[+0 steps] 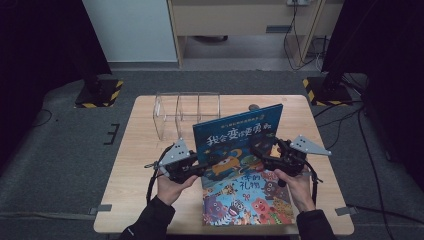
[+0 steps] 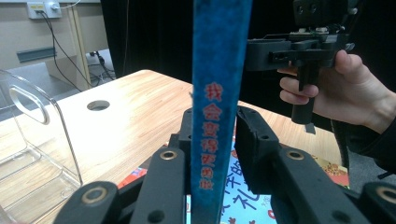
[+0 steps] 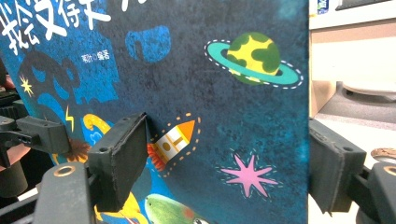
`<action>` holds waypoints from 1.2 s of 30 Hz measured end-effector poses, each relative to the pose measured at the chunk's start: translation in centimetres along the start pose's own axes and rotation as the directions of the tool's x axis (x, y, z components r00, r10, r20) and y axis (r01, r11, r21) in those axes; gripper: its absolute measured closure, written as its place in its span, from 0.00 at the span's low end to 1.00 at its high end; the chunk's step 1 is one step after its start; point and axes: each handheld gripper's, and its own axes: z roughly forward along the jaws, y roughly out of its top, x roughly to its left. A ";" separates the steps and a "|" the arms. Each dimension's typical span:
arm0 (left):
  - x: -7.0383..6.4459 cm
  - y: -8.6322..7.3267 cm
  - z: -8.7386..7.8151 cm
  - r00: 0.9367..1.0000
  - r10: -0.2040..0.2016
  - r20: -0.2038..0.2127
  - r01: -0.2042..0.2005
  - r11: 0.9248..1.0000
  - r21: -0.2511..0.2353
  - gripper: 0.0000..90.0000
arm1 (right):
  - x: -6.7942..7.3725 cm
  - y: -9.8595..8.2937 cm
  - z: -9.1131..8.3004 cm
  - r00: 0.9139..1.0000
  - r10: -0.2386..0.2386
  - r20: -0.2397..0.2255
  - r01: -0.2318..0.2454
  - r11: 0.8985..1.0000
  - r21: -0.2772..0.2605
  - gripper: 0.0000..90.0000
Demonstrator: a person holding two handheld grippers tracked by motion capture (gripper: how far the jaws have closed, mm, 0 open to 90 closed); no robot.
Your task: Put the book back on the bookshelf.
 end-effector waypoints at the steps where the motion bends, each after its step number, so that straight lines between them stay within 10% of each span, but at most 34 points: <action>1: 0.0 0.0 0.0 1.000 -0.001 0.001 0.001 1.000 0.000 0.80 | 0.0 0.0 0.0 1.000 0.001 0.001 -0.001 1.000 -0.001 0.25; 36: -0.5 0.6 0.9 0.998 -0.007 0.068 0.005 1.000 0.027 0.91 | 0.0 -0.5 0.6 1.000 0.016 0.011 -0.016 1.000 -0.012 0.21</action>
